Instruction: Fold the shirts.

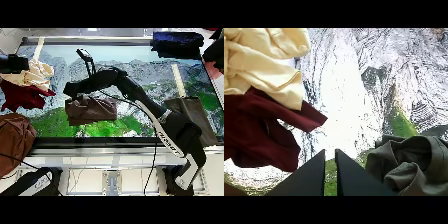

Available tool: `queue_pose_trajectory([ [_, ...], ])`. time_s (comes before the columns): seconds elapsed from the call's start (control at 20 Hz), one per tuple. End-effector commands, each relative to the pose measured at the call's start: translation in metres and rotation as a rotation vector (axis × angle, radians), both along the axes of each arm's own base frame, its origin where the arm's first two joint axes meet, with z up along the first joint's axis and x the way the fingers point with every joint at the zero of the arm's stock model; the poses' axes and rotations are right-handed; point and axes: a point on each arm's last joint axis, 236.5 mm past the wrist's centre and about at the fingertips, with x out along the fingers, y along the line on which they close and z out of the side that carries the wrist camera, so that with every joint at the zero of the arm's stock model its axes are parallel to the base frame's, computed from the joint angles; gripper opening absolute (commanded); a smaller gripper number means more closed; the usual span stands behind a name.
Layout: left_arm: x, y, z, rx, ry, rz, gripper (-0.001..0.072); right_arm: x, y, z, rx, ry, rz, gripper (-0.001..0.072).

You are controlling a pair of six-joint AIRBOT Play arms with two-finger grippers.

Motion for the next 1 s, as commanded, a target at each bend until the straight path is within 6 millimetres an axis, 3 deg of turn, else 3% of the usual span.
queue_pose_trajectory([
  [0.0,-0.007,0.01,-0.006,0.003,0.019,0.025,0.0078,0.035,-0.093,-0.041,-0.352,-0.012,-0.06,0.0616],
  [0.1,-0.008,0.01,-0.021,0.001,0.055,0.025,0.0078,0.052,-0.192,-0.078,-0.629,0.074,-0.141,0.0616],
  [0.15,-0.008,0.01,-0.03,0.0,0.076,0.025,0.0078,0.055,-0.229,-0.092,-0.708,0.133,-0.173,0.0617],
  [0.2,-0.009,0.01,-0.04,-0.002,0.098,0.025,0.0078,0.054,-0.255,-0.107,-0.73,0.205,-0.194,0.0616],
  [0.25,-0.011,0.009,-0.049,-0.003,0.12,0.025,0.0078,0.052,-0.265,-0.121,-0.702,0.27,-0.204,0.0617],
  [0.4,-0.016,0.009,-0.074,-0.007,0.178,0.025,0.0078,0.037,-0.253,-0.169,-0.517,0.46,-0.229,0.0617],
  [0.55,-0.015,0.008,-0.08,-0.01,0.185,0.023,0.0079,0.014,-0.206,-0.202,-0.299,0.616,-0.192,0.0617],
  [0.65,-0.015,0.008,-0.08,-0.011,0.181,0.021,0.0078,0.015,-0.177,-0.209,-0.175,0.665,-0.179,0.0617],
  [0.75,-0.015,0.008,-0.079,-0.011,0.181,0.022,0.0078,0.019,-0.164,-0.22,-0.146,0.678,-0.203,0.0618],
  [0.9,-0.015,0.008,-0.079,-0.011,0.18,0.022,0.0078,0.008,-0.141,-0.227,-0.131,0.696,-0.178,0.0611],
  [0.95,-0.015,0.008,-0.079,-0.011,0.18,0.022,0.0078,0.002,-0.131,-0.225,-0.124,0.688,-0.149,0.0521],
])
